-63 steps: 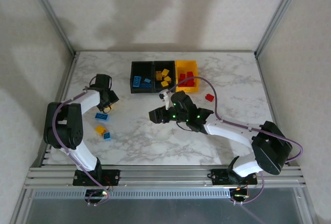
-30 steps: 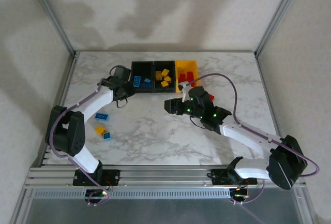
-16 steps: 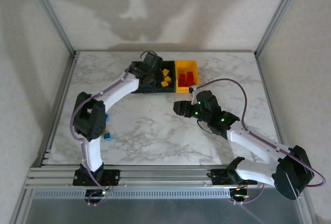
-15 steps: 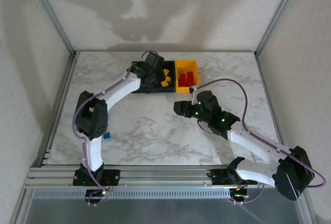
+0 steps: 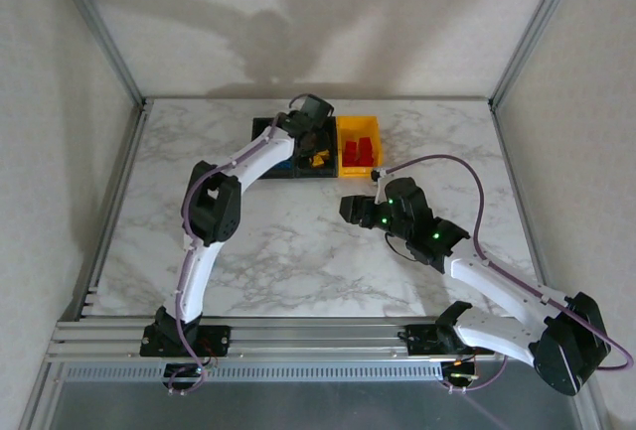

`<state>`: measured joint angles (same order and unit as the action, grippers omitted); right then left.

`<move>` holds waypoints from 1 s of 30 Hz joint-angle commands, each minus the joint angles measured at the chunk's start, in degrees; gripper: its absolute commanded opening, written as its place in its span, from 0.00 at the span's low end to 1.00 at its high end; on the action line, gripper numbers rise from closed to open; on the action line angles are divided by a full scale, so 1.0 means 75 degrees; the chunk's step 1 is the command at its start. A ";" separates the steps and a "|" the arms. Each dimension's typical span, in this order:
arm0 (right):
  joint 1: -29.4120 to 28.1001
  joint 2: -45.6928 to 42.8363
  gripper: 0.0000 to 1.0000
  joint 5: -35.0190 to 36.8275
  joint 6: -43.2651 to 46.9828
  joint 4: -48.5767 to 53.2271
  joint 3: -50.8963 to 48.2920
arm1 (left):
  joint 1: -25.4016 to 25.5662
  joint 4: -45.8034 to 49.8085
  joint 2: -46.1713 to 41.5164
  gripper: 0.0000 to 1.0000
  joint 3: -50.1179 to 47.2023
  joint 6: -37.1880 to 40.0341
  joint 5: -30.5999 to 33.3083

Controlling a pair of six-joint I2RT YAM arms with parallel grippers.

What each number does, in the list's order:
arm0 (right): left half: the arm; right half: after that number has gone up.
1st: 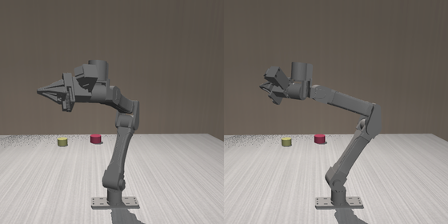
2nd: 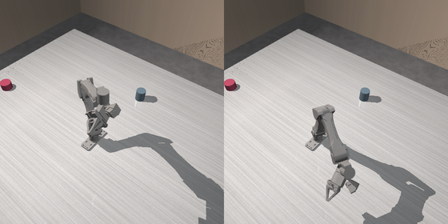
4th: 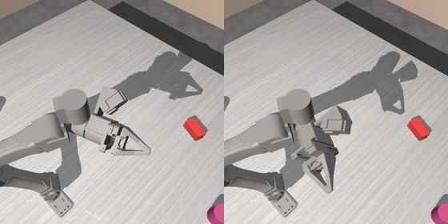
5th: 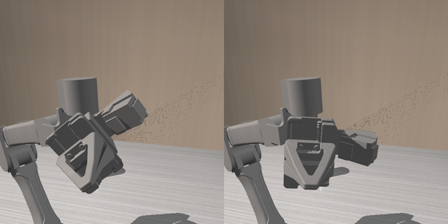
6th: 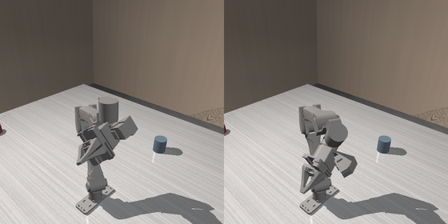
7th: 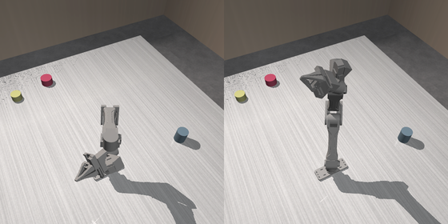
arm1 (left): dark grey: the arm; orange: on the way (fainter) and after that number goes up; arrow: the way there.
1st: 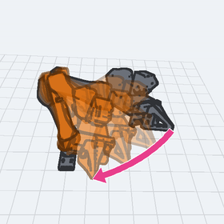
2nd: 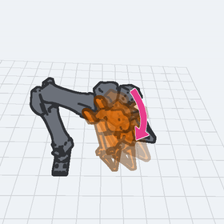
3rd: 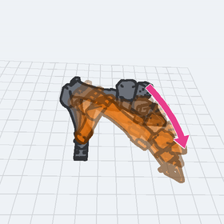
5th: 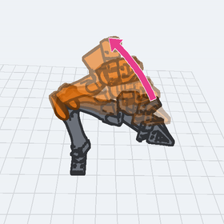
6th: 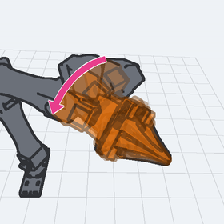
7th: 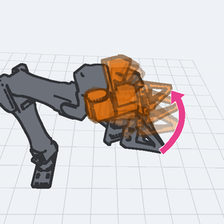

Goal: Sort the legos into containers by color
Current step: Place the lego in the container, then pick up the lego from the middle-left of the table.

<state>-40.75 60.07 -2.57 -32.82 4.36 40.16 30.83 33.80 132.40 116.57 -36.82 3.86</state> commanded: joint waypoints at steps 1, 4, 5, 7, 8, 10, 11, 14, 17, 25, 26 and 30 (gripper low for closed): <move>0.0072 -0.0115 0.58 0.0133 -0.0042 0.0111 0.0001 | -0.0021 0.0614 0.0278 0.41 0.0608 0.0157 0.0338; 0.0069 -0.0115 0.58 0.0133 -0.0051 0.0110 0.0001 | -0.0012 0.0711 0.0313 0.49 0.0746 0.0163 0.0385; 0.0078 -0.0105 0.58 0.0137 -0.0054 0.0104 0.0004 | -0.0021 0.0712 0.0283 0.52 0.0746 0.0162 0.0410; 0.0078 -0.0089 0.58 0.0120 -0.0054 0.0110 -0.0006 | -0.0015 0.0749 0.0213 0.54 0.0746 0.0161 0.0435; 0.0078 -0.0079 0.58 0.0112 -0.0054 0.0099 0.0001 | -0.0014 0.0761 0.0165 0.56 0.0746 0.0174 0.0435; 0.0078 -0.0088 0.58 0.0108 -0.0048 0.0092 0.0015 | 0.0000 0.0829 0.0028 0.56 0.0724 0.0198 0.0446; 0.0078 -0.0100 0.58 0.0111 -0.0033 0.0084 0.0015 | 0.0011 0.0839 -0.0102 0.56 0.0659 0.0198 0.0458; 0.0078 -0.0076 0.58 0.0073 0.0059 0.0084 0.0088 | 0.0061 0.0800 -0.0736 0.56 0.0165 0.0216 0.0548; 0.0078 -0.0013 0.59 0.0002 0.0176 0.0021 0.0142 | 0.0118 0.0562 -0.1738 0.56 -0.0877 0.0251 0.0619; 0.0022 0.0454 0.59 -0.0448 0.0408 -0.0506 0.0214 | -0.0051 0.0433 -0.4855 0.60 -0.4306 0.0105 0.1066; -0.0042 0.0491 0.59 -0.0354 0.0453 -0.0572 0.0204 | -0.0106 0.0447 -0.5248 0.61 -0.4738 0.0013 0.1132; -0.0299 0.0685 0.59 -0.0430 0.0665 -0.0885 0.0219 | -0.0456 0.0729 -0.6449 0.64 -0.6031 -0.0427 0.1499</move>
<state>-41.69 64.31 -4.73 -30.00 1.21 40.18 29.36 36.27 87.29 76.38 -37.30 11.38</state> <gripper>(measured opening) 0.591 0.637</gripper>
